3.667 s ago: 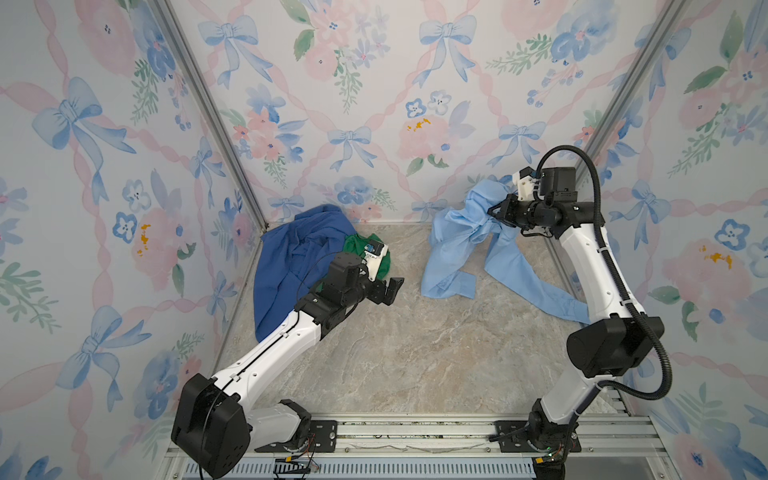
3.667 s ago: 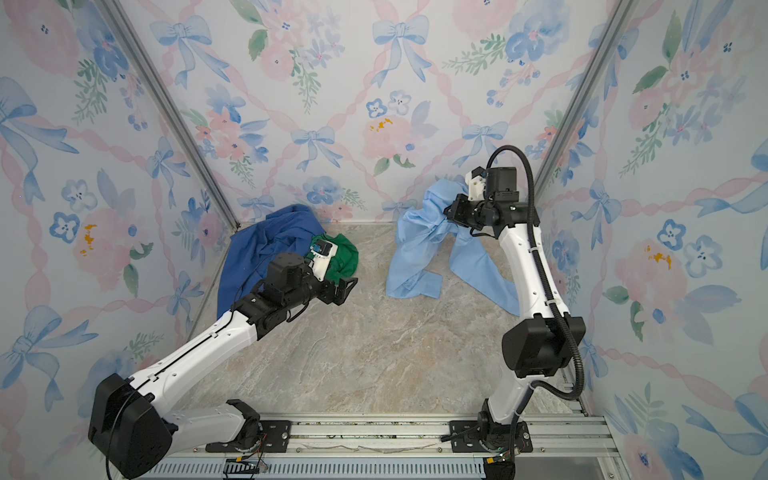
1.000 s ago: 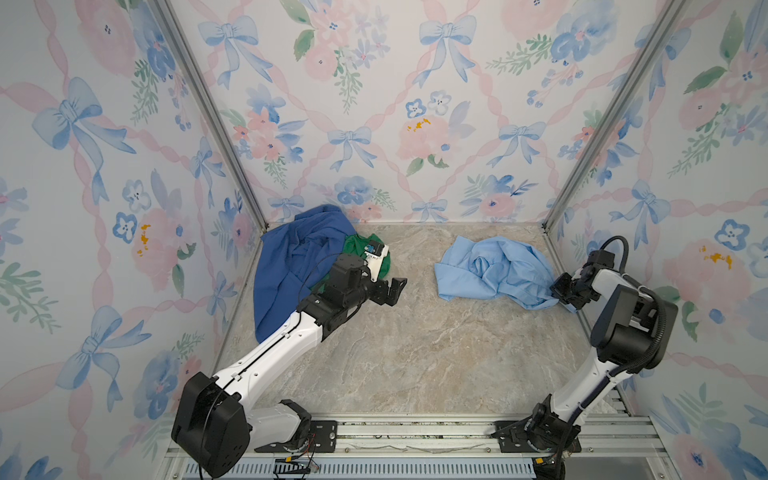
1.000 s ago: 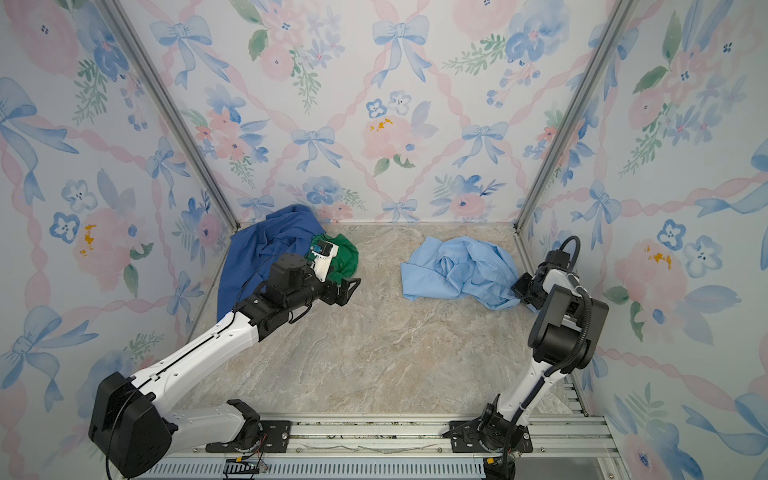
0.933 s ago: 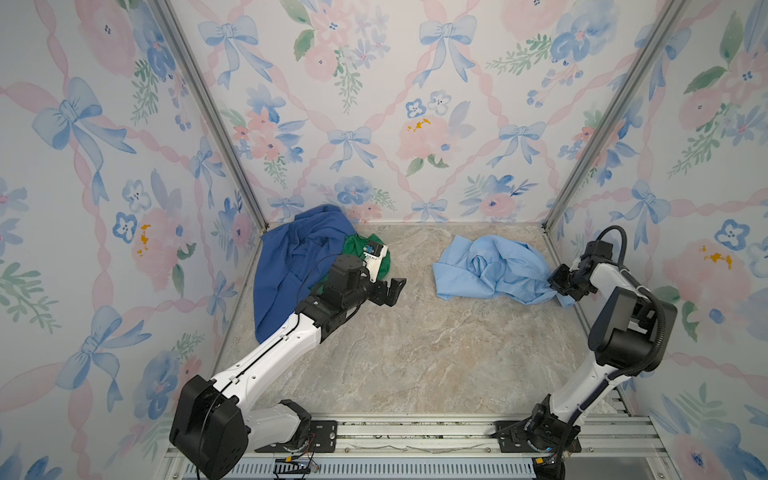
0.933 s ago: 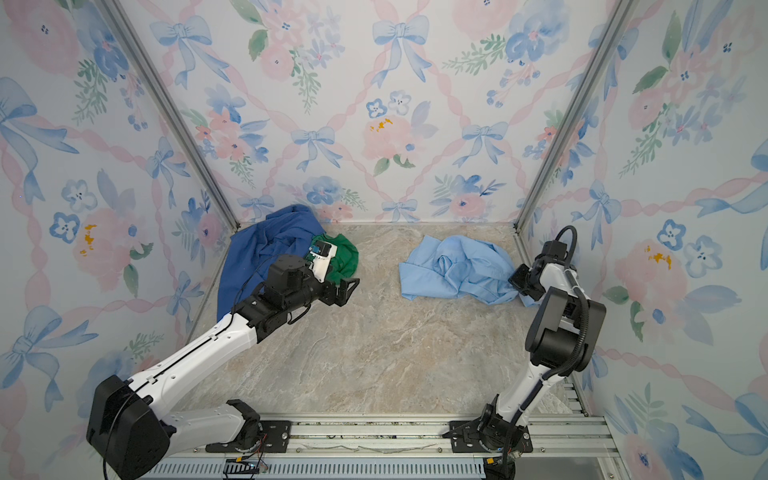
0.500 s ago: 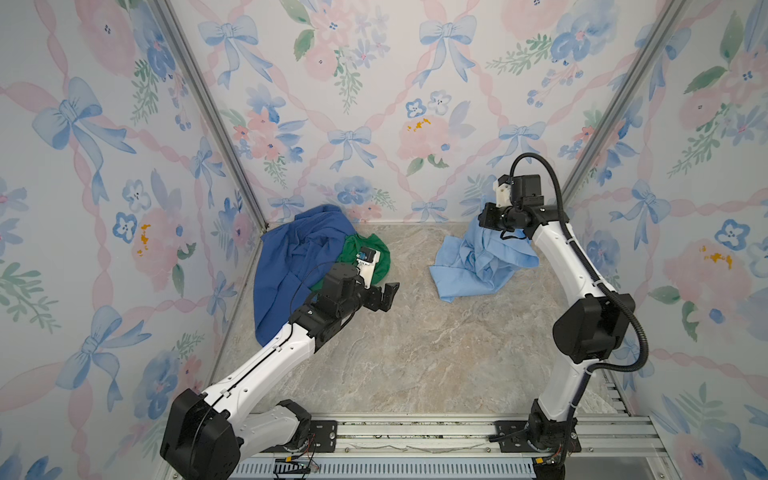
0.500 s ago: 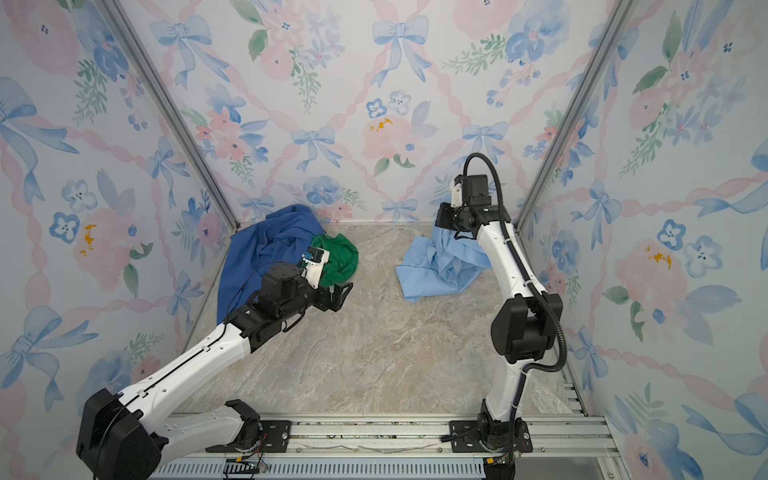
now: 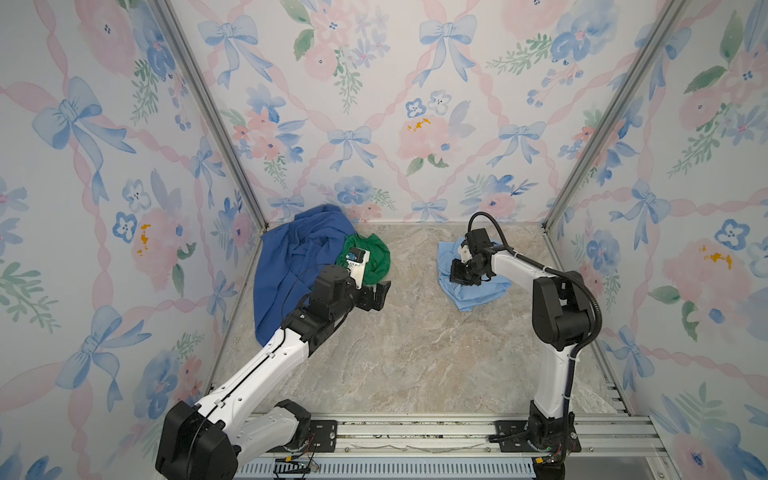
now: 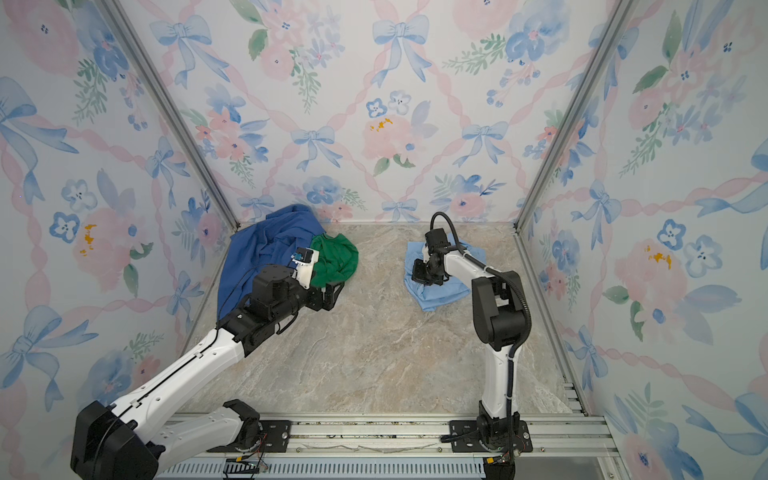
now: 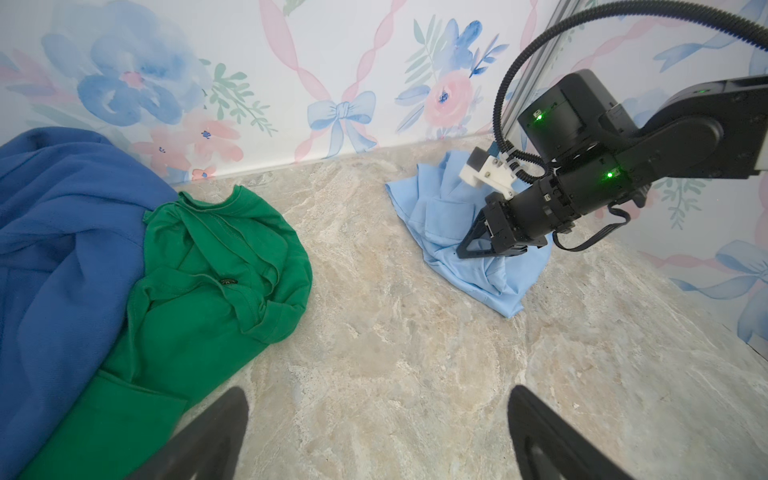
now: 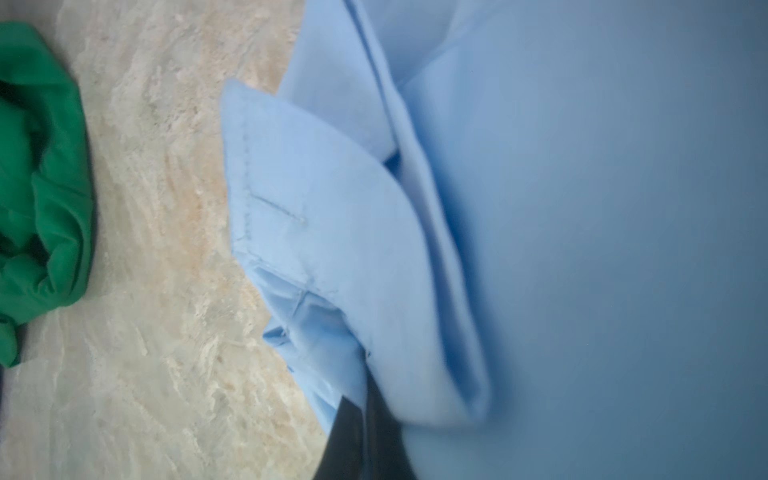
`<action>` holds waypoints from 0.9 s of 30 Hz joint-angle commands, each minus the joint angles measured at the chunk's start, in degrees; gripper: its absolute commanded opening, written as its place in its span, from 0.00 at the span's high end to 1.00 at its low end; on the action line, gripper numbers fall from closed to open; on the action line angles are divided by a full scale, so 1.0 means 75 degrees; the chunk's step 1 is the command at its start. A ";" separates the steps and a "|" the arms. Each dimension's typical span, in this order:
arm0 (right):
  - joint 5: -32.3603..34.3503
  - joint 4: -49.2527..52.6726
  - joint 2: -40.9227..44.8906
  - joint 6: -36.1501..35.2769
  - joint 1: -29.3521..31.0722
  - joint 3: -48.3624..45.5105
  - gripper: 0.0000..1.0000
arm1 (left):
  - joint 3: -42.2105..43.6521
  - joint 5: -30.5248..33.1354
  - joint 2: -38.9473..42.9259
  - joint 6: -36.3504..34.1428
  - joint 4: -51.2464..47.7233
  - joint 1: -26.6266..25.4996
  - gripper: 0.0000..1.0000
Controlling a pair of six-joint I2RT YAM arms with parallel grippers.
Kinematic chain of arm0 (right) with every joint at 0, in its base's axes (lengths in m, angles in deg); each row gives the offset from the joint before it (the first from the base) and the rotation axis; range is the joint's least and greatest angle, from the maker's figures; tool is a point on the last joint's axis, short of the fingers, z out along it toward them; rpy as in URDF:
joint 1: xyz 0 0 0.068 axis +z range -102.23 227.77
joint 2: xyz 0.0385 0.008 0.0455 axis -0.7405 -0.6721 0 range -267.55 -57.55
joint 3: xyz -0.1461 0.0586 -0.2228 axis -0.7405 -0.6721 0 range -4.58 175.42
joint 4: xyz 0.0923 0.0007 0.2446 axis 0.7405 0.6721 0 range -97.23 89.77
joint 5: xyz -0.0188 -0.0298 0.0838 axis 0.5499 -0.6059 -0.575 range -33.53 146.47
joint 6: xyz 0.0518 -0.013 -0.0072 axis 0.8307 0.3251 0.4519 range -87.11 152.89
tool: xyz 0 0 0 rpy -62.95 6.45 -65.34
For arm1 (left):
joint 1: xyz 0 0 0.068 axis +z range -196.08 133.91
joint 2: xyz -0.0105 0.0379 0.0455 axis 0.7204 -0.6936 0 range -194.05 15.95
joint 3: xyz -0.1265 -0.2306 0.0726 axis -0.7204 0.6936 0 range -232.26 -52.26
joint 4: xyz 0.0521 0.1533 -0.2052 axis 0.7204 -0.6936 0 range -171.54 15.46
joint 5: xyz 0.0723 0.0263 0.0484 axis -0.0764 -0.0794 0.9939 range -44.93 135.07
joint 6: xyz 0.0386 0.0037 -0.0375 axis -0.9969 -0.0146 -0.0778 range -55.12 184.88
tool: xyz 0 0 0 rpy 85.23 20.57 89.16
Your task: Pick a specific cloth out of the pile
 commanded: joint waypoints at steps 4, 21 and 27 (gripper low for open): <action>0.1653 0.0020 0.1189 -0.0780 0.0199 -0.0376 0.24 | 0.0045 -0.0237 -0.0093 0.0038 0.0087 0.0051 0.02; 0.5859 0.0999 0.1145 -0.2408 0.0987 -0.0956 0.03 | 0.0033 -0.0528 -0.0274 0.0036 0.0070 0.0201 0.02; 0.4816 0.1271 0.0053 -0.2355 0.0404 -0.0061 0.03 | 0.0007 -0.0483 -0.0159 0.0025 0.0006 0.0242 0.02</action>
